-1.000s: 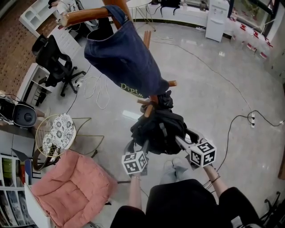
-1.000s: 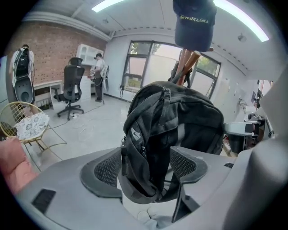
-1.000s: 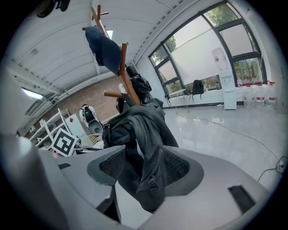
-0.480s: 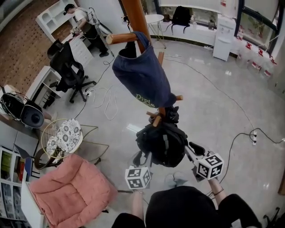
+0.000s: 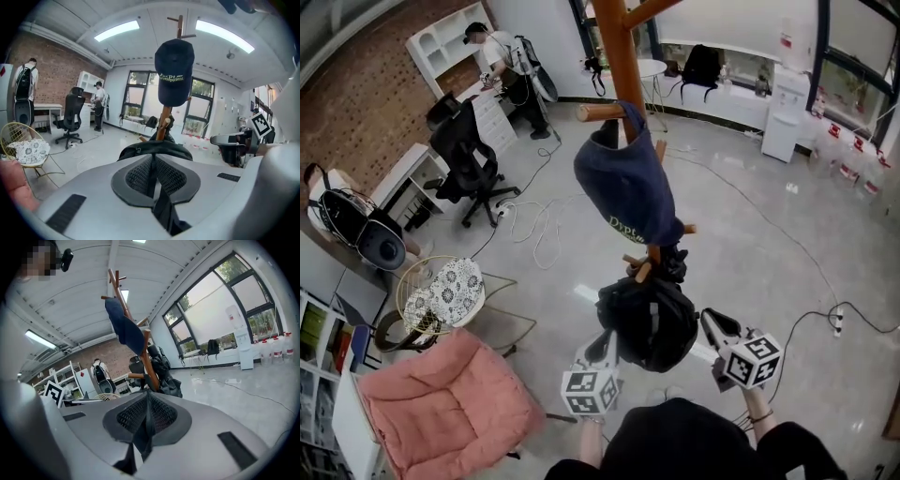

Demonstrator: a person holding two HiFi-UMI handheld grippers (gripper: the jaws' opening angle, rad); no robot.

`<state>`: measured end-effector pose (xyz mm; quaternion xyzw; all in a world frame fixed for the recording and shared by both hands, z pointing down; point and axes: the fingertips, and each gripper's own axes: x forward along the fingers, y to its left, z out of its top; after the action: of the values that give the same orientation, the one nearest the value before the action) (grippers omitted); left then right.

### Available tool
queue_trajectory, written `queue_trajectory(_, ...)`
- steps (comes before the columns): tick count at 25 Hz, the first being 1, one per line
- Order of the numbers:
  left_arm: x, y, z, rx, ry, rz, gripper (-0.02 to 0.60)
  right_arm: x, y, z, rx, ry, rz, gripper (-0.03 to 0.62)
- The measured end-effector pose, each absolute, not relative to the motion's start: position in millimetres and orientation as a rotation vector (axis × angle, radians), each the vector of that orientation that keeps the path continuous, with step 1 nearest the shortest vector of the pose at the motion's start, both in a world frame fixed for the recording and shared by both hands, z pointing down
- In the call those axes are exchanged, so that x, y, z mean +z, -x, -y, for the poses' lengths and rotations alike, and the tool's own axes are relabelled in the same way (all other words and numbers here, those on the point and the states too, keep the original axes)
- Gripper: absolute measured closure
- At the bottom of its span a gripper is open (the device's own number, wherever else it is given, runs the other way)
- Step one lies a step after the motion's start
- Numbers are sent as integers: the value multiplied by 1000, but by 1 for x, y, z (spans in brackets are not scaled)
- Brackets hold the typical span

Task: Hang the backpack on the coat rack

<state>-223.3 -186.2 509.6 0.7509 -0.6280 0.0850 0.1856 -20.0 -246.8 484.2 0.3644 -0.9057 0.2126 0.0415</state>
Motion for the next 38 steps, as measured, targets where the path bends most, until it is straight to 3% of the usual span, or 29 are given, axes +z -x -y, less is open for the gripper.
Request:
queue_trajectory(19,429,246,177,155,-2244,1960,565,411,17,261,337,-1155,2928,579)
queue_trajectory(38,428,263,178,217,-2177,2083,565,406,6,275,275,-1213,2935,580)
